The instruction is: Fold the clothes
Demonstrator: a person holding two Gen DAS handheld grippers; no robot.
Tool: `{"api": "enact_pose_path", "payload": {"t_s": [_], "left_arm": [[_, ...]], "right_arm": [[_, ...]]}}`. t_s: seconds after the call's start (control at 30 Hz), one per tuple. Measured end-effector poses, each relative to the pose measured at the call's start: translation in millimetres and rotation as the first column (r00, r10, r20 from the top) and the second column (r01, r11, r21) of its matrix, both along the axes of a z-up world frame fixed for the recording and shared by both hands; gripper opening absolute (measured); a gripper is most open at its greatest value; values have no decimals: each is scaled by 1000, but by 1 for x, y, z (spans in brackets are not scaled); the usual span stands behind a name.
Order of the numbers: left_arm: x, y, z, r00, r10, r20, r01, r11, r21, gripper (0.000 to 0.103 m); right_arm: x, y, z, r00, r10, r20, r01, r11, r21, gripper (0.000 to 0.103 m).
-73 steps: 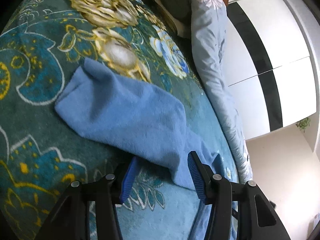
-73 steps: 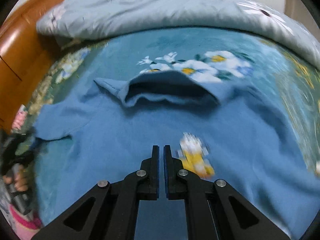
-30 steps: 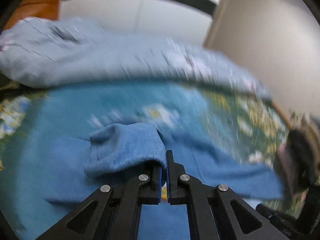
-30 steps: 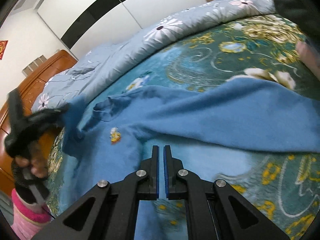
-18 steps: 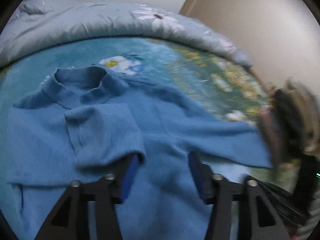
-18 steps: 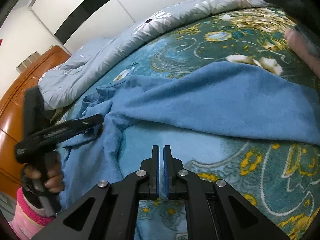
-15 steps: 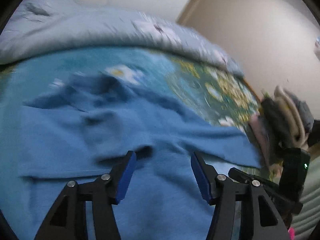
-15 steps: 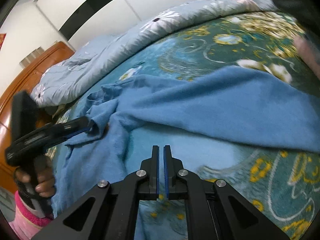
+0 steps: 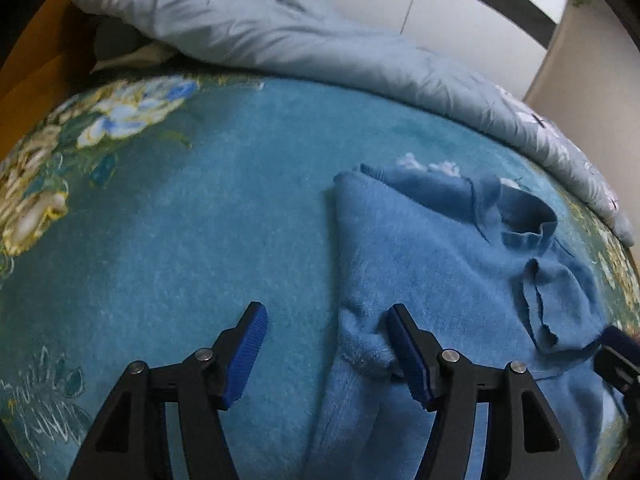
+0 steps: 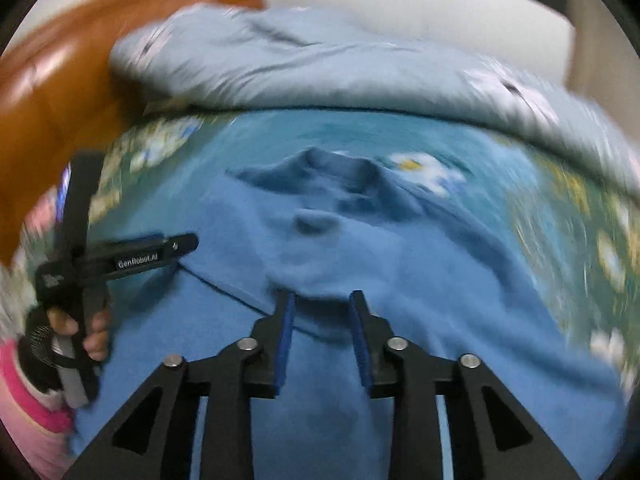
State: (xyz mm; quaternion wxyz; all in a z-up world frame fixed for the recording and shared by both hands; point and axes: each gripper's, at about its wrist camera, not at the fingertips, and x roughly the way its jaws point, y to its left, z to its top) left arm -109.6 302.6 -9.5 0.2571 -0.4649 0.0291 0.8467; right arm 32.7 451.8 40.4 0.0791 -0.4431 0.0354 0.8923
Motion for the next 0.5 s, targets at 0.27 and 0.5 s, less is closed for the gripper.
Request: {"api": "enact_pose_path", "payload": {"t_s": [0.27, 0.5], "left_arm": [[-6, -24, -3, 999, -1, 34, -4, 986, 169, 67], [-9, -32, -5, 998, -6, 59, -8, 972, 237, 67]], "right_arm": [[-30, -36, -38, 982, 86, 169, -135, 942, 307, 40], [-28, -3, -14, 994, -44, 96, 20, 970, 241, 4]]}}
